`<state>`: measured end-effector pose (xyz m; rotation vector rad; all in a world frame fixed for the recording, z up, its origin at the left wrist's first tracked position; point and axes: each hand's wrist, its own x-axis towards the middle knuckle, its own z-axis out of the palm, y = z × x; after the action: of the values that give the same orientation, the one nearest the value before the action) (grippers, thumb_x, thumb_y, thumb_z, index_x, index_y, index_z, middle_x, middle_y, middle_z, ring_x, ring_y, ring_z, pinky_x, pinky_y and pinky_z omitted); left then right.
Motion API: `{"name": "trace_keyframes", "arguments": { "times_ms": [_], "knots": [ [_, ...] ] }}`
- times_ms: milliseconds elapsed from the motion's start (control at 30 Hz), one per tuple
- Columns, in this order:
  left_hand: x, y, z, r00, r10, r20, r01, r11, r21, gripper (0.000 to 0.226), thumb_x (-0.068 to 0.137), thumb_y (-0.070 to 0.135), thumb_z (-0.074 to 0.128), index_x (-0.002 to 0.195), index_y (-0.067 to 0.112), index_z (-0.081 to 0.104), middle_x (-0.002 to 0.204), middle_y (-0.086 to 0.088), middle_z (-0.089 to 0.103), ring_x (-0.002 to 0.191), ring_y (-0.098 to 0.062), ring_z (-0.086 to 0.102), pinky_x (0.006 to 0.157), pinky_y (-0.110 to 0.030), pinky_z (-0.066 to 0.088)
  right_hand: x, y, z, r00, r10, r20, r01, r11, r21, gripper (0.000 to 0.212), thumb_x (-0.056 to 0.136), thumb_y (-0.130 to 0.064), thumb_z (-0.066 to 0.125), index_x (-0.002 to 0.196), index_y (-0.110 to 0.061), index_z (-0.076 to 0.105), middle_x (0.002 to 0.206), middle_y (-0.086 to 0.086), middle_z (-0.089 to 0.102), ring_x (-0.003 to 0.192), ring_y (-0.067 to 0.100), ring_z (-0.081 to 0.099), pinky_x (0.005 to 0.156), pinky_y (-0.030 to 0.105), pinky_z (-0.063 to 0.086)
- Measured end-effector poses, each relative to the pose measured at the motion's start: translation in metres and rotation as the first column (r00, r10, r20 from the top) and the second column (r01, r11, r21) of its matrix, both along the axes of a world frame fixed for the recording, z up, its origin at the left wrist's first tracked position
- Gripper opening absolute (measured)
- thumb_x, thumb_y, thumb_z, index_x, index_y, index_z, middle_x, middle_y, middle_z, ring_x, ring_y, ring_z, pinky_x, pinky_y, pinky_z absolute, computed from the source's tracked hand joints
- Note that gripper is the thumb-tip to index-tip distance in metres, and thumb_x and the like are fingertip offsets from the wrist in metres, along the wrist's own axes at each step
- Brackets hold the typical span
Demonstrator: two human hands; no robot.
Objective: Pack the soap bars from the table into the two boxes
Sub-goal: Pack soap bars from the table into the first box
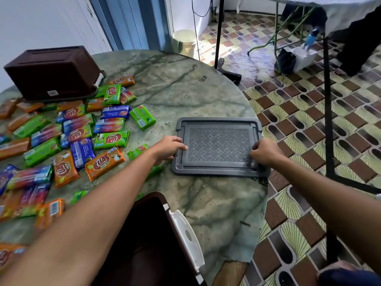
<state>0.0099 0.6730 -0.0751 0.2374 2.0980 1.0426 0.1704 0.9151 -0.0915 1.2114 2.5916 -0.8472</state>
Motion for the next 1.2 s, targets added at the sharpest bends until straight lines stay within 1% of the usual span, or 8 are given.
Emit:
{"name": "trace_keyframes", "arguments": {
  "times_ms": [233, 333, 433, 533, 733, 900, 1000, 1200],
  "knots": [
    [0.008, -0.073, 0.066, 0.947, -0.3, -0.113, 0.272, 0.938, -0.213, 0.038, 0.092, 0.029, 0.058, 0.128, 0.02, 0.051, 0.112, -0.007, 0.058, 0.095, -0.021, 0.054, 0.07, -0.031, 0.045, -0.018, -0.039, 0.033, 0.972, 0.233, 0.026, -0.229, 0.925, 0.303, 0.007, 0.083, -0.019, 0.058, 0.082, -0.013, 0.06, 0.079, 0.004, 0.06, 0.072, 0.023, 0.056, 0.072, 0.032, 0.049],
    [0.015, -0.155, 0.096, 0.954, -0.286, -0.083, 0.253, 0.925, -0.284, 0.032, 0.092, 0.033, 0.059, 0.122, 0.021, 0.057, 0.098, -0.006, 0.057, 0.085, -0.018, 0.052, 0.069, -0.034, 0.042, -0.049, -0.084, 0.057, 0.907, 0.367, -0.205, -0.366, 0.93, 0.045, 0.005, 0.084, -0.018, 0.063, 0.082, -0.017, 0.067, 0.077, 0.003, 0.066, 0.07, 0.02, 0.061, 0.065, 0.029, 0.049],
    [0.034, -0.248, 0.109, 0.978, -0.206, -0.016, 0.193, 0.938, -0.288, 0.039, 0.081, 0.046, 0.069, 0.115, 0.028, 0.063, 0.107, -0.001, 0.066, 0.097, -0.014, 0.062, 0.077, -0.03, 0.047, -0.073, -0.148, 0.08, 0.817, 0.495, -0.295, -0.576, 0.729, -0.37, 0.008, 0.084, -0.013, 0.068, 0.093, -0.012, 0.068, 0.078, 0.006, 0.065, 0.068, 0.02, 0.061, 0.065, 0.037, 0.054],
    [0.065, -0.303, 0.11, 0.981, -0.195, -0.008, 0.184, 0.94, -0.286, 0.064, 0.062, 0.056, 0.076, 0.117, 0.026, 0.064, 0.113, 0.005, 0.069, 0.107, -0.007, 0.063, 0.093, -0.026, 0.049, -0.084, -0.202, 0.095, 0.585, 0.784, -0.209, -0.757, 0.434, -0.488, 0.023, 0.081, -0.029, 0.074, 0.103, -0.021, 0.071, 0.09, 0.005, 0.069, 0.081, 0.014, 0.062, 0.073, 0.035, 0.051],
    [0.109, -0.336, 0.083, 0.967, -0.099, -0.234, 0.006, 0.93, -0.368, 0.025, 0.084, 0.018, 0.071, 0.109, 0.015, 0.07, 0.093, 0.0, 0.069, 0.089, -0.013, 0.064, 0.071, -0.014, 0.045, -0.076, -0.3, 0.087, -0.026, 1.0, 0.012, -0.971, -0.022, -0.238, 0.01, 0.079, -0.029, 0.071, 0.073, -0.03, 0.064, 0.069, -0.008, 0.061, 0.078, 0.014, 0.059, 0.069, 0.029, 0.045],
    [0.118, -0.356, 0.076, 0.957, -0.049, -0.287, -0.06, 0.931, -0.36, 0.021, 0.083, 0.022, 0.072, 0.104, 0.018, 0.074, 0.084, 0.006, 0.07, 0.084, -0.01, 0.065, 0.075, -0.023, 0.046, -0.075, -0.319, 0.086, 0.012, 0.999, -0.033, -0.984, 0.006, -0.177, 0.026, 0.087, -0.02, 0.065, 0.065, -0.032, 0.06, 0.06, -0.011, 0.05, 0.063, 0.004, 0.049, 0.061, 0.025, 0.038],
    [0.113, -0.356, 0.079, 0.971, -0.064, -0.231, -0.011, 0.951, -0.31, 0.024, 0.081, 0.028, 0.073, 0.105, 0.022, 0.073, 0.08, 0.008, 0.07, 0.076, -0.003, 0.065, 0.072, -0.021, 0.046, -0.076, -0.318, 0.09, 0.026, 0.999, -0.022, -0.973, 0.02, -0.232, 0.01, 0.088, -0.027, 0.066, 0.091, -0.021, 0.073, 0.075, -0.008, 0.063, 0.075, 0.011, 0.06, 0.069, 0.027, 0.044],
    [0.061, -0.322, 0.068, 0.965, 0.064, -0.256, -0.124, 0.966, -0.226, 0.039, 0.083, 0.029, 0.072, 0.118, 0.015, 0.062, 0.093, -0.004, 0.063, 0.081, -0.015, 0.059, 0.07, -0.026, 0.046, -0.115, -0.329, 0.089, 0.329, 0.937, -0.119, -0.926, 0.295, -0.235, 0.027, 0.091, -0.021, 0.062, 0.113, -0.007, 0.065, 0.096, 0.009, 0.069, 0.082, 0.02, 0.065, 0.068, 0.027, 0.05]
  ]
}}
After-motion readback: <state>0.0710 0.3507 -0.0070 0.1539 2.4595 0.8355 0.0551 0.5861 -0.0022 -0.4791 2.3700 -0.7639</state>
